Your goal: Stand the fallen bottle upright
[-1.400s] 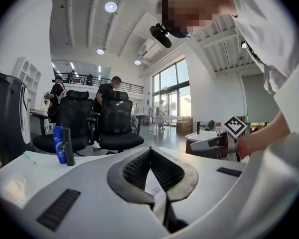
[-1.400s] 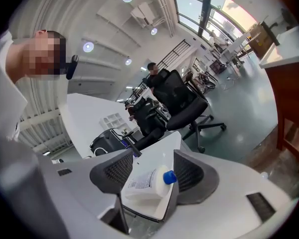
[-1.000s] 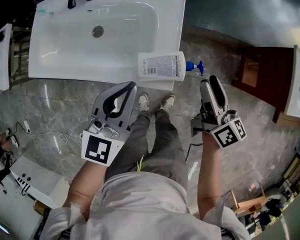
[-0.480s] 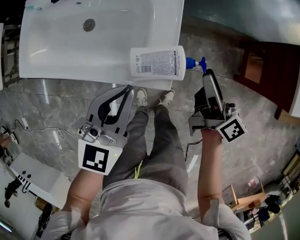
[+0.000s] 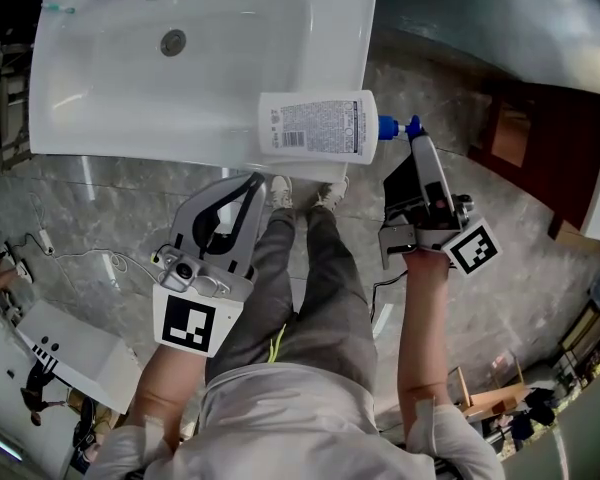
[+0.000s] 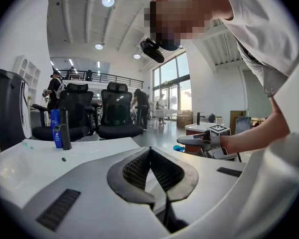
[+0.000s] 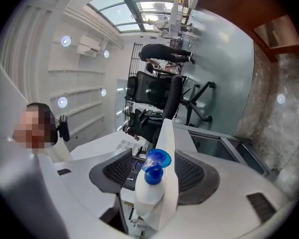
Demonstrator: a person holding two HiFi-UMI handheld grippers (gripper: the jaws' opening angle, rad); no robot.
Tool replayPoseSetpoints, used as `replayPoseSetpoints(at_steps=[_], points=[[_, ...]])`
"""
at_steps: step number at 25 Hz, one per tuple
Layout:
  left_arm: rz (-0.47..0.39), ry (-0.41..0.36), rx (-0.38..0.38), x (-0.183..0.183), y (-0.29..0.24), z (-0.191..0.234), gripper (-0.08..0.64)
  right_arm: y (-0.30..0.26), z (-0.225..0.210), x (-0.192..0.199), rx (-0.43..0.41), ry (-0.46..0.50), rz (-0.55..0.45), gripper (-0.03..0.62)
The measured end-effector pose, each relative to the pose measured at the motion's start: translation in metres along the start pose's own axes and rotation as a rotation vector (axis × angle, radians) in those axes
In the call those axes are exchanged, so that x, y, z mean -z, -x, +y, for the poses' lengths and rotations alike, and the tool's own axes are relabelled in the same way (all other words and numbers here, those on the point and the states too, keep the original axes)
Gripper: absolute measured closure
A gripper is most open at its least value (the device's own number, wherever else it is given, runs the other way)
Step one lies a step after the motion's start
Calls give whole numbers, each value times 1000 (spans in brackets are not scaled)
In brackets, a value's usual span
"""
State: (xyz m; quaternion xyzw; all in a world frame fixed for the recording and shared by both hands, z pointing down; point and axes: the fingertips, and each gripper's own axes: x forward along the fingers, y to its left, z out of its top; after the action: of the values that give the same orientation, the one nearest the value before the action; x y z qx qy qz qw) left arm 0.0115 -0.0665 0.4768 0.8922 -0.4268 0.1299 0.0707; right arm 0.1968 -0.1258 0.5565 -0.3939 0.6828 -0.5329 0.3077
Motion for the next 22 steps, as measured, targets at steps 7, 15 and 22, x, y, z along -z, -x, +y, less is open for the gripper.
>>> replayPoseSetpoints(at_steps=[7,15,22], points=[[4,0,-3,1,1,1,543,-10,-1,2,-25,-61,11,345],[11,7,0,6,0,0,543,-16,-4,6,-33,-78,22,345],[15,12,-7,10,-2,2,543,-17,-8,4,-49,-120,12,346]])
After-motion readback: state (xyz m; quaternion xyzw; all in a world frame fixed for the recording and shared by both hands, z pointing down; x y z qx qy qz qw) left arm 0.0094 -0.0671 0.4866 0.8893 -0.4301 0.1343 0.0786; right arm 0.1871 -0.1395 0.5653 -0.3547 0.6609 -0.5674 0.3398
